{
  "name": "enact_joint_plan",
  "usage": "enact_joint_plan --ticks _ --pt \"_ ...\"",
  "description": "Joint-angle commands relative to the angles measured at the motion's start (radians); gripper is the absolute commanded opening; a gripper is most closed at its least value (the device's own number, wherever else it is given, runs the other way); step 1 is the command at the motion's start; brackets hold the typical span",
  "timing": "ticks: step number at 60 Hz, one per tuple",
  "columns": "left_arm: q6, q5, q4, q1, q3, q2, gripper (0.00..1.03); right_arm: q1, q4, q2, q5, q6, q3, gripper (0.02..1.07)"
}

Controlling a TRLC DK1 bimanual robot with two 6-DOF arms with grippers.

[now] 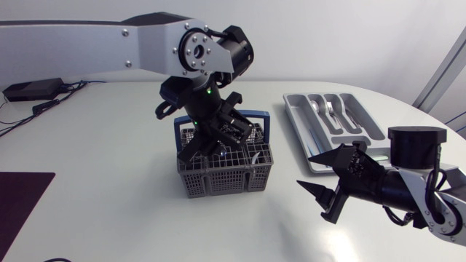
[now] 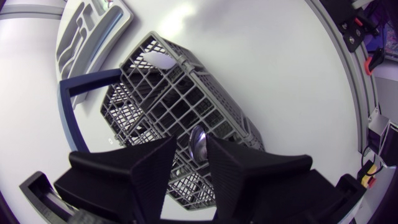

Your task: Unload the cutlery basket into the drawer organizer.

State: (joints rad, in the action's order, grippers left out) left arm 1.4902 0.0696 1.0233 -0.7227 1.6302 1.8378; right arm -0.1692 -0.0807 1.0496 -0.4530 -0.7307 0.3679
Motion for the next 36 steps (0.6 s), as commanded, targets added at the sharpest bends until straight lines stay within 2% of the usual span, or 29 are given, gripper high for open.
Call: enact_joint_plan --ticks 1,5,20,36 --pt "0.03 0.007 0.017 0.014 0.02 0.023 0.18 0.002 -0.017 0.016 -0.009 -0.015 -0.029 0.8" --pt "0.03 0.006 0.017 0.02 0.022 0.024 0.12 0.002 -0.025 0.02 -0.009 -0.015 -0.032 0.8" --pt "0.021 -0.001 0.018 0.031 0.023 0.023 0.09 0.007 -0.053 0.039 -0.01 -0.015 -0.038 0.8" --pt "-0.011 -0.086 0.043 0.052 0.03 -0.012 0.08 0.011 -0.067 0.041 -0.01 -0.026 -0.053 0.8"
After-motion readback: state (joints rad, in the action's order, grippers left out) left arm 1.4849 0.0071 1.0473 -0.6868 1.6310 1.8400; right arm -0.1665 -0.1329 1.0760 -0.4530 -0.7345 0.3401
